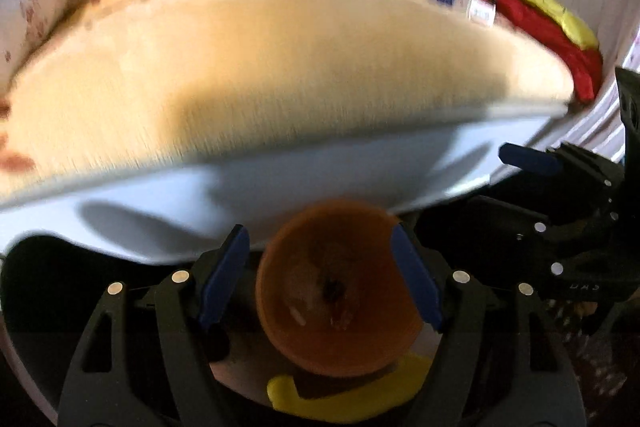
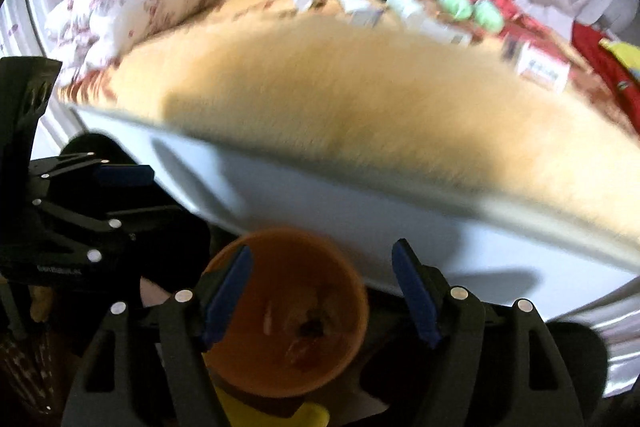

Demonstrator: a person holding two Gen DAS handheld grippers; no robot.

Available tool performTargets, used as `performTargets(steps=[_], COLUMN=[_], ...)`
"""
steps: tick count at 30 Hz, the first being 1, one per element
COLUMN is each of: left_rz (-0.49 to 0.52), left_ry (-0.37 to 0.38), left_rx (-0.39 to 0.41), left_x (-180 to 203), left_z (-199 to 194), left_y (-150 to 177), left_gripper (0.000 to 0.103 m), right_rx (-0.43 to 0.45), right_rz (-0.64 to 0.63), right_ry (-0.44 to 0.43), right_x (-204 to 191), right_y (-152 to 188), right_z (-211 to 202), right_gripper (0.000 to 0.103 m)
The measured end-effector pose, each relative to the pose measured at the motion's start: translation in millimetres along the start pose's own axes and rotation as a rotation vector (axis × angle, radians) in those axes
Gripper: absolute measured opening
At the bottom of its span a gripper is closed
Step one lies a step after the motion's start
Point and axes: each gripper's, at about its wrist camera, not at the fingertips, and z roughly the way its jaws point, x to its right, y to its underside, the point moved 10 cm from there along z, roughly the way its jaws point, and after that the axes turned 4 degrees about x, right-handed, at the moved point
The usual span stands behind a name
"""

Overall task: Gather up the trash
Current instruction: 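Lower both tools to the orange bin and release the tube and ornament, then grasp the eye-drop bottle with the left tool while the right tool grasps the blue-white medicine box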

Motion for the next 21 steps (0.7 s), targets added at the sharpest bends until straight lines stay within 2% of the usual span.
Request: performTargets(steps=[5,11,16,21], left_rz=[0.015,0.020,-0.016,-0.056], left_ry=[-0.020,-0.032,-0.051,-0.082], left_rx=[0.160,0.284,0.293,0.225], left_x=[7,24,26,19], left_z=[-17,1,38,83], left_y=[-69,-152,-197,-217], left_gripper=[0.072,0.072,0.072,0.069], right_rx=[0.140,0.241,0.266,0.267], right_rz=[0.038,0.078,0.099,0.117], right_ry=[0.069,0.149,0.159,0.164], right_x=[32,63,77,88], right_y=[-47,-81,-88,-82], right_z=[-23,-37,-38,-36], right_gripper=[0.075,0.076,0.076,0.076])
